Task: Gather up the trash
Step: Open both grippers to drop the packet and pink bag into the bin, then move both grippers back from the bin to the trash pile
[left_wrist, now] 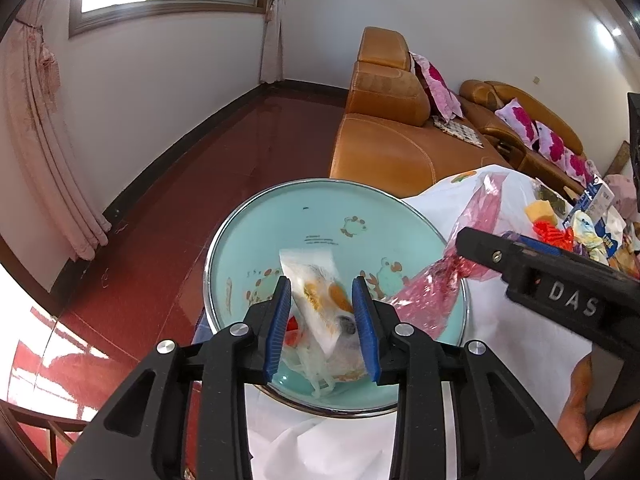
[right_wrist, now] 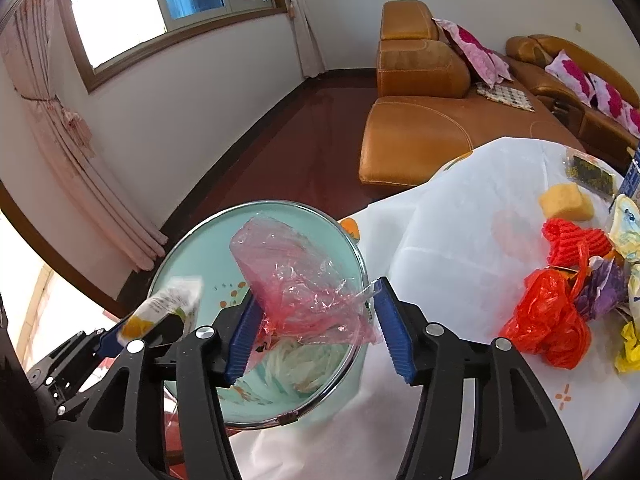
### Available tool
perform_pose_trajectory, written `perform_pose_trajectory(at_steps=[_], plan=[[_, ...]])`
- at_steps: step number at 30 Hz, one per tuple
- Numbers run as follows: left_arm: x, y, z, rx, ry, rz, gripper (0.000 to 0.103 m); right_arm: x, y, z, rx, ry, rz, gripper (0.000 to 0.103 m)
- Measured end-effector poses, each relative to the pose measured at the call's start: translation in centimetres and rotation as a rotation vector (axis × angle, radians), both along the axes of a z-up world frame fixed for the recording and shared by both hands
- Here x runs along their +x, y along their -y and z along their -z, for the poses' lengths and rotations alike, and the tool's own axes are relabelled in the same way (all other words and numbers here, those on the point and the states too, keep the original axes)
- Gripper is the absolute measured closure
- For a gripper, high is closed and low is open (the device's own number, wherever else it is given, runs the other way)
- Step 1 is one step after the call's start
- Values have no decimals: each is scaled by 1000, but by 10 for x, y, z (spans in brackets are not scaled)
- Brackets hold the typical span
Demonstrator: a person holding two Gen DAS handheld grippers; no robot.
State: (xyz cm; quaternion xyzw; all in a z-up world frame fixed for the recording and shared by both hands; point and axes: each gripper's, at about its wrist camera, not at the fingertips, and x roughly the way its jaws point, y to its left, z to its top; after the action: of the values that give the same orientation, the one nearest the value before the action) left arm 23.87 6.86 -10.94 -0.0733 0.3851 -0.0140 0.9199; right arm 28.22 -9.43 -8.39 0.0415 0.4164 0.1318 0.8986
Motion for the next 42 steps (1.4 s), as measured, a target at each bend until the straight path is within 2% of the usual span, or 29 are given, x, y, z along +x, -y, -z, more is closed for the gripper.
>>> perform_pose_trajectory(at_steps=[2,3,4,6,9,11,13,17,20,26,28,33,37,42], plan=[[-1,1,-1,4,-2,-4,65,0,2,-3,12,1,0,41],[-1,1,-2,6,-1,-7,56,0,2,-4,19,1,-2,39],[-2,1,-3,13,4,-13,52,-1,2,-5,25,2,-5,39],[-4,2,-6,18,10,-14,52,-3,2,-9,31,10,-11,39],[-7,-1,-10,10,15,-38,43,-4,2,-14,45,19,-18,37],[-9,-3,-13,8,18,-54,40,-4,4,-15,71,10,-22,31],[-11,-6,-17,32,27,-85,37,0,2,-13,70,-18,-36,17],[-17,-15,-27,32,48,-125,35,7,-3,-8,63,-75,-58,16],[-21,-17,-32,51,61,-134,34,1,3,-14,94,-54,-37,16],[-23,0,-36,50,62,-92,34,-17,18,-29,63,8,-6,16],[-24,7,-36,45,60,-76,29,-22,25,-31,55,16,13,16],[-27,26,-38,48,59,-38,28,-42,59,-37,34,53,88,17],[-29,50,-35,48,53,11,20,-64,92,-37,3,90,177,17],[-29,79,-29,55,40,66,18,-96,135,-33,-62,131,278,17]])
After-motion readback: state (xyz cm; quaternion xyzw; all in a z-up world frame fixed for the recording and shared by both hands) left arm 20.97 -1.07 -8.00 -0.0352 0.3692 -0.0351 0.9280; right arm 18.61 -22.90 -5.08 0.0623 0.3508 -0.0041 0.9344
